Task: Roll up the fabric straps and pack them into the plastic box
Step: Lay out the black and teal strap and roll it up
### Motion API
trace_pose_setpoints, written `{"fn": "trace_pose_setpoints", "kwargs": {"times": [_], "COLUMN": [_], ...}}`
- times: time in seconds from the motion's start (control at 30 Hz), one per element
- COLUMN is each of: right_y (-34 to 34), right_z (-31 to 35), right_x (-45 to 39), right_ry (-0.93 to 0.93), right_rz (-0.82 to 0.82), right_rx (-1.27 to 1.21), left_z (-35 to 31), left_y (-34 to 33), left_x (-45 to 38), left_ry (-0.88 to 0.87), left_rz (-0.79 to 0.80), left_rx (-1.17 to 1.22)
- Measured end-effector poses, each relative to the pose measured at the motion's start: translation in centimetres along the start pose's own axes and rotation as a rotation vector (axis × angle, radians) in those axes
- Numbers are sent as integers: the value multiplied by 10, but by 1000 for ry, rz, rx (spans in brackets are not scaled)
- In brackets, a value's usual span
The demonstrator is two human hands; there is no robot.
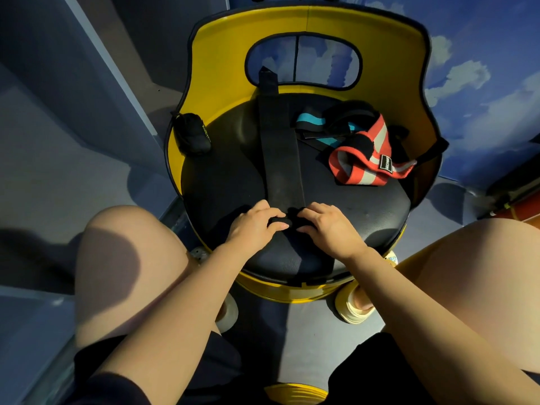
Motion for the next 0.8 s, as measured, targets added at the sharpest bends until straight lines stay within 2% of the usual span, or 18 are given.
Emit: {"fn": "trace_pose_setpoints", "kwargs": {"times": [0.23,0.4,0.57,0.67,0.73,0.8], "right_y": [4,3,2,0,1,0], "right_z": [-8,-14,-19,-13,-6,-2], "right_x": [-11,-17,-17,-14,-10,-6], "right_ry": [-138,-216,-375,-380,-317,-238], "right_rz": [45,120,93,-16,-93,-97], "right_rx": [-208,-312,-433,-355,-253,-176], "left_z": [-1,-7,-5,-4,-3,-1], "left_y": [-3,-4,-2,0,1,1], "left_x": [1,2,-6,-11,-15,-20], "left_ry": [-141,-176,-77,-13,30,77], "left_rz": [-123,-156,-138,-124,-94,-62], "left_rx": [-204,-113,44,151,199,238]}}
Point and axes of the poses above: each hand's wrist, its own x-axis away from the middle knuckle, its own y-axis out of the back of the hand, z = x × y, the point moved 3 cm from there along -x, towards the middle knuckle, and after that the axes turned 7 degrees about -z, right-handed, at the moved point
